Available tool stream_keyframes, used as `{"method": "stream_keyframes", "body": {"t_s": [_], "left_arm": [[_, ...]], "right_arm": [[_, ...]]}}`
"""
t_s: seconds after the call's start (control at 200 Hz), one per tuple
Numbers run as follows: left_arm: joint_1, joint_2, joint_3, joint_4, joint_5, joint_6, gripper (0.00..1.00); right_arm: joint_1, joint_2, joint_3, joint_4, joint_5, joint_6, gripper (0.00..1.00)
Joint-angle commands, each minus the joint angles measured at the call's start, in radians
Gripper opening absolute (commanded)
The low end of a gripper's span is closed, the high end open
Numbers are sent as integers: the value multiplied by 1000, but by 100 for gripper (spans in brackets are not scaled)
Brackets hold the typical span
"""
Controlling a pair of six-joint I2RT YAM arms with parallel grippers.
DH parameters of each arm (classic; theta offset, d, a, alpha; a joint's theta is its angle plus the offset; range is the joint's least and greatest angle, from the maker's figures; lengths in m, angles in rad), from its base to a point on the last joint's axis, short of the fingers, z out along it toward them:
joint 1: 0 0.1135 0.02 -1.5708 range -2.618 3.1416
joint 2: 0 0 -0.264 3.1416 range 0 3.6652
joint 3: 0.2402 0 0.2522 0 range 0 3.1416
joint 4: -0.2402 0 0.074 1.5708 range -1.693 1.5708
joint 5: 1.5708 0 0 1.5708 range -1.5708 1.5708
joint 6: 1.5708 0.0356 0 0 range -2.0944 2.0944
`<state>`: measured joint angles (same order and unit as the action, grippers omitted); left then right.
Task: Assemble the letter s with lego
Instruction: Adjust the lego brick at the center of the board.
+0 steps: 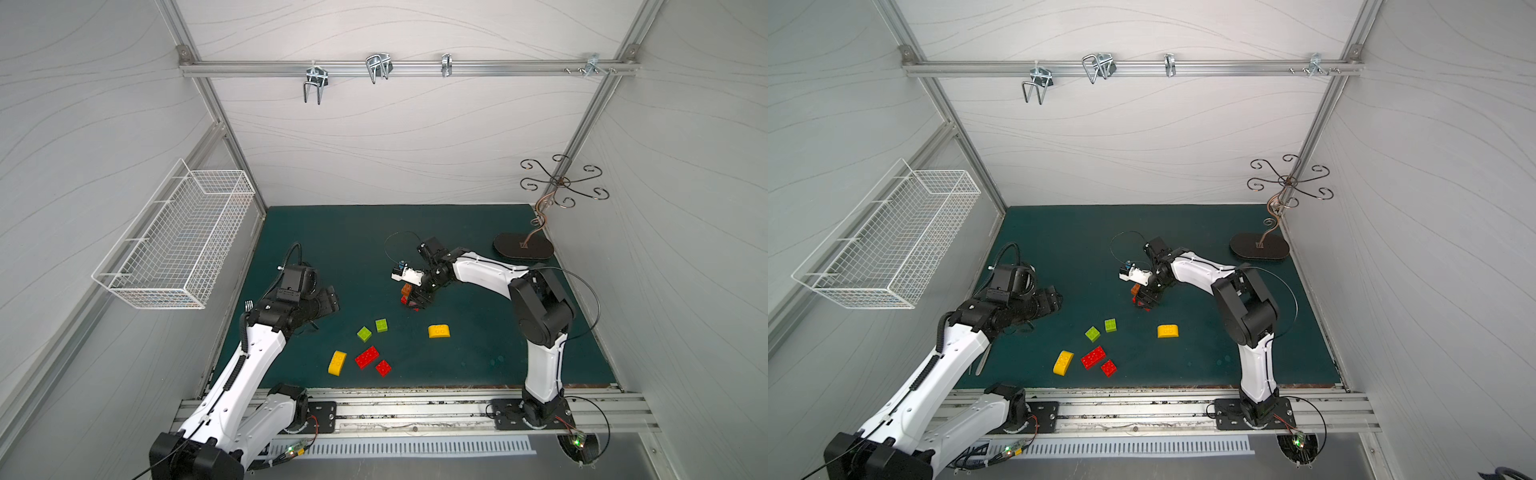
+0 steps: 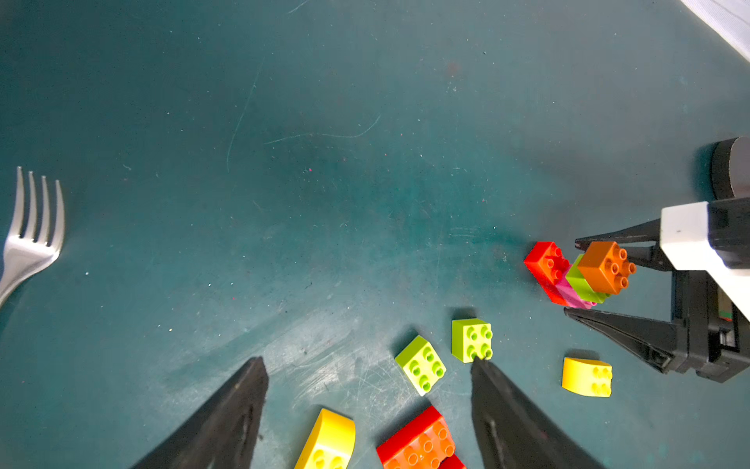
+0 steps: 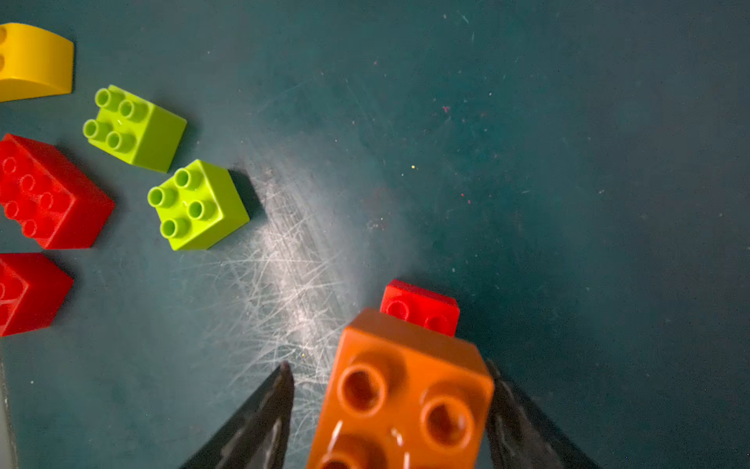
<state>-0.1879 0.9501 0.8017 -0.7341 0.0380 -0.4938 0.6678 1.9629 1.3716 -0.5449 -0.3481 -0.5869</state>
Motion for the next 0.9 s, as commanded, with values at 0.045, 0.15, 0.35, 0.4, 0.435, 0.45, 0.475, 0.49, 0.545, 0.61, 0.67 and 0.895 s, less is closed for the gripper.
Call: {"method": "stream_keyframes", "body": {"t_s": [0.045,0.15,0.35,0.4,0.435,0.45,0.475,0.49,0.545,0.61,0.67,0.895], "left_arm": [[7,-13,4,27,-9,-1,82],[6,-13,4,25,-12,0,82],[8,-15,4,25,-10,1,82],[8,-16,4,25,-13,1,82],[8,-16,4,23,-12,1,82],[8,-16,4,24,-13,1,82],[8,-17,4,24,-13,1,82],[8,-17,4,24,-11,1,82],[8,-17,4,24,-12,1,82],[8,-17,4,22,-12,1,82],[8,-17,4,22,-12,1,82],[8,-17,4,22,-14,1,82]], "right_arm": [[6,13,0,-46,18,-19,68],[5,9,-2,-41,26,-21,62],[6,4,9,-41,24,-40,45],[6,2,12,-41,20,-49,40],[6,1,13,-40,22,-55,38],[7,1,14,-40,22,-58,37],[6,-2,15,-39,20,-65,36],[7,-4,15,-38,20,-70,35],[12,-10,15,-31,15,-92,32],[19,-17,17,-22,6,-129,32],[24,-23,18,-10,-19,-170,31],[33,10,76,-6,-56,-299,28]]}}
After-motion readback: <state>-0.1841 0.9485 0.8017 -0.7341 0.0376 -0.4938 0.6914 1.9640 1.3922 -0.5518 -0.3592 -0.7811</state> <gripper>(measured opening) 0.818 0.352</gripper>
